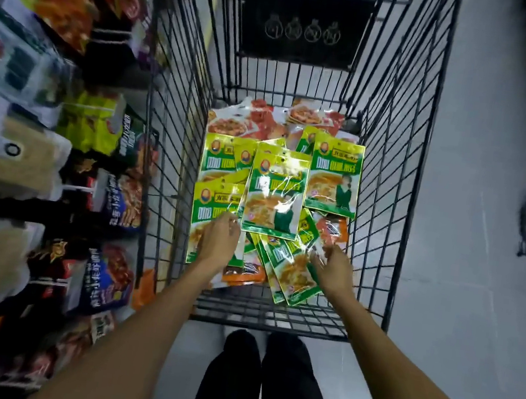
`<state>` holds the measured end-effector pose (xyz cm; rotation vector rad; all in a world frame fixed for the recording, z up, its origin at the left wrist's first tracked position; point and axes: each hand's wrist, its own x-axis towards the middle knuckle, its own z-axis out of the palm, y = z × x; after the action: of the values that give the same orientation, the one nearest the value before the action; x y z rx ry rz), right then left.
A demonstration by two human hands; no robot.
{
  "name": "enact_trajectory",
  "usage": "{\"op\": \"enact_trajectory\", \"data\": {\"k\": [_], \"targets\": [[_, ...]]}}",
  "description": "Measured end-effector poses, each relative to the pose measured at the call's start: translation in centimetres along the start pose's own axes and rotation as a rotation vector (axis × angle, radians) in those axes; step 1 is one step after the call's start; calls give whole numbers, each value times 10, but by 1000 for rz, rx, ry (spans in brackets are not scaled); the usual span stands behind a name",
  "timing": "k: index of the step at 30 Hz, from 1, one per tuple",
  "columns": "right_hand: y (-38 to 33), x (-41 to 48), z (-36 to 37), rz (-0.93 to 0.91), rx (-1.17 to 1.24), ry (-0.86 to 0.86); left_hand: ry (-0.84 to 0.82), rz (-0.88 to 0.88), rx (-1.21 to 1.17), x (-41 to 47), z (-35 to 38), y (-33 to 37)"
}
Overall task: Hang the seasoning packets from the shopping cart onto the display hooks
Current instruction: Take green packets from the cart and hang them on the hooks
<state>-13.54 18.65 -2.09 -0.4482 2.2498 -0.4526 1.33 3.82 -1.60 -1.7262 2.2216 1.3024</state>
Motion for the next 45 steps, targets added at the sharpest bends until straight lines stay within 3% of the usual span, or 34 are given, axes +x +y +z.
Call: {"op": "enact_trajectory", "data": {"k": [7, 12, 16, 21, 24, 27, 31, 40, 45], "targets": [[8, 38, 25, 74, -146, 22, -18, -2, 74, 70, 34, 9], [11, 48, 34, 117, -337, 71, 46, -59, 47, 92, 47, 28], [16, 55, 34, 129, -339, 91, 78, -163, 24, 101, 52, 38], [19, 56, 30, 119, -102, 49, 45, -317, -285, 110, 46, 35], [19, 54, 24, 126, 5, -9, -1, -282, -440, 110, 33, 28], [14, 49, 18, 82, 45, -73, 4, -236, -482, 102, 18, 28], [2, 35, 2, 7, 108, 28, 69, -238, -473, 93, -10, 34], [-89, -9, -88, -146, 319, 200, 308, 8, -562, 24, -133, 85], [-168, -52, -145, -300, 609, 69, 446, 153, -695, -48, -221, 118]]}}
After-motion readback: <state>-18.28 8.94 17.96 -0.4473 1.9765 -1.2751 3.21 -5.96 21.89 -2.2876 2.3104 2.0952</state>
